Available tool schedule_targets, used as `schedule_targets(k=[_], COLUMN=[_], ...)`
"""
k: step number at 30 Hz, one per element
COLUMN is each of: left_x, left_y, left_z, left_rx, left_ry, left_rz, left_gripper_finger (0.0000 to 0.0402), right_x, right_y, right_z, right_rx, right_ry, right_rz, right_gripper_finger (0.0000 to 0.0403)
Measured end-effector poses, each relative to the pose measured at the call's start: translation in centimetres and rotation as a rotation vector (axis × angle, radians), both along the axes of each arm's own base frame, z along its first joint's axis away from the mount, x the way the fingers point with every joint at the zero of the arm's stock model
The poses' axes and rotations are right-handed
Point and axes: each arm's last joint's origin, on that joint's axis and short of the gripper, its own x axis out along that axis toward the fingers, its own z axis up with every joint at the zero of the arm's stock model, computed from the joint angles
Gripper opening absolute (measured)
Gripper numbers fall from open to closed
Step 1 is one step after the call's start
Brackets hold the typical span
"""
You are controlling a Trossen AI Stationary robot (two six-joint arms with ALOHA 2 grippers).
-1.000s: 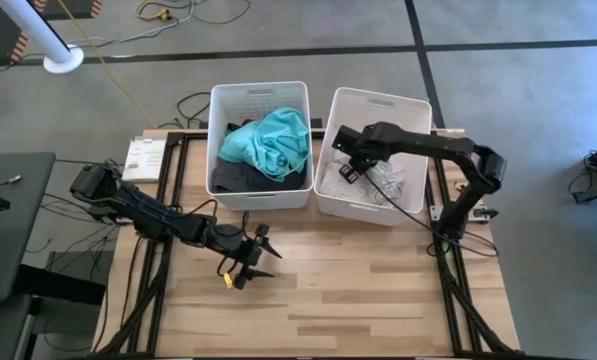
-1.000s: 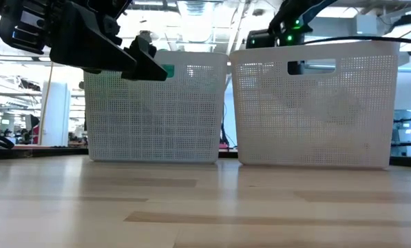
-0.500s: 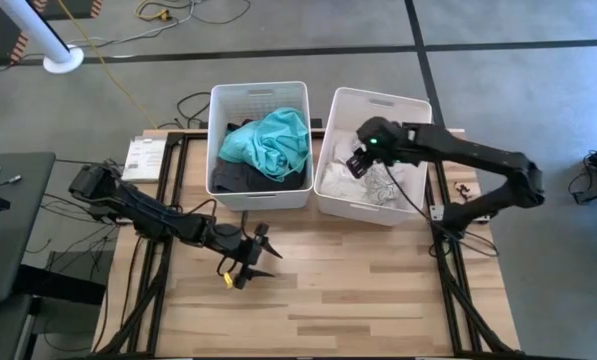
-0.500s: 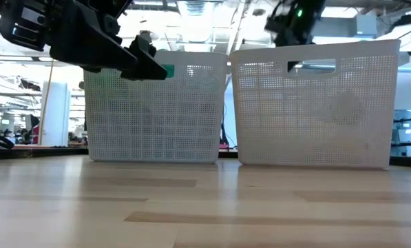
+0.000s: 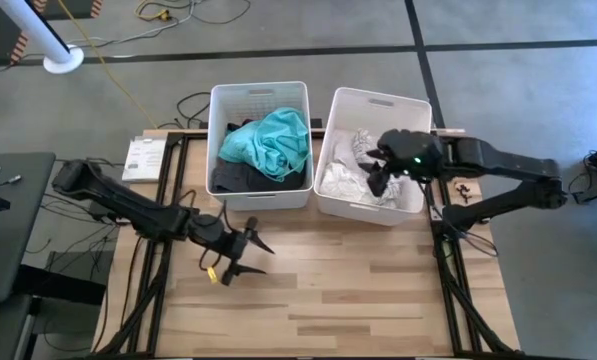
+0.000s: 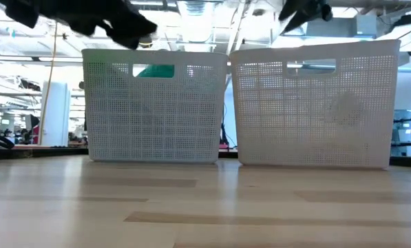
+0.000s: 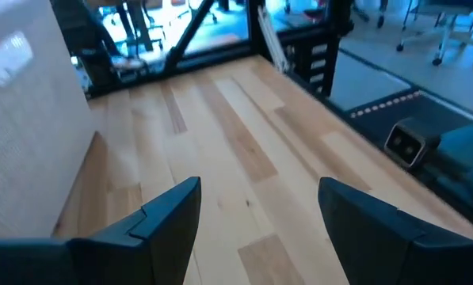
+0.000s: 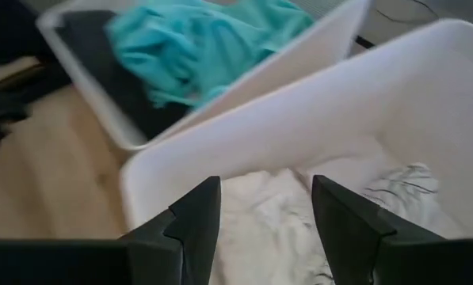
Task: Sort clothes
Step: Return to Home Position
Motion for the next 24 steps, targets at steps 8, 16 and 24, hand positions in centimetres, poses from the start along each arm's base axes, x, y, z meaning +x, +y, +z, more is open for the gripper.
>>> schedule_targets(k=[8,16,24], left_x=[-2.6,-5.1,-7.7], left_y=[0.8,1.6,2.5], left_z=[3.2,5.5,6.9], left_rx=[-0.023,-0.039,-0.057], left_ry=[-0.082,-0.168,-0.196], left_rz=[-0.002,-0.004,0.013], left_gripper_finger=[0.0249,0.0249,0.0249], right_x=[-1.9,-1.2,0.0], right_y=[3.5,6.9,10.3], right_z=[1.5,2.5,2.5], right_rx=[-0.031,-0.093,-0.155], right_ry=[-0.083,-0.198,-0.235], right_rz=[0.140,0.319,0.500], right_gripper_finger=[0.0209,0.0209,0.0209])
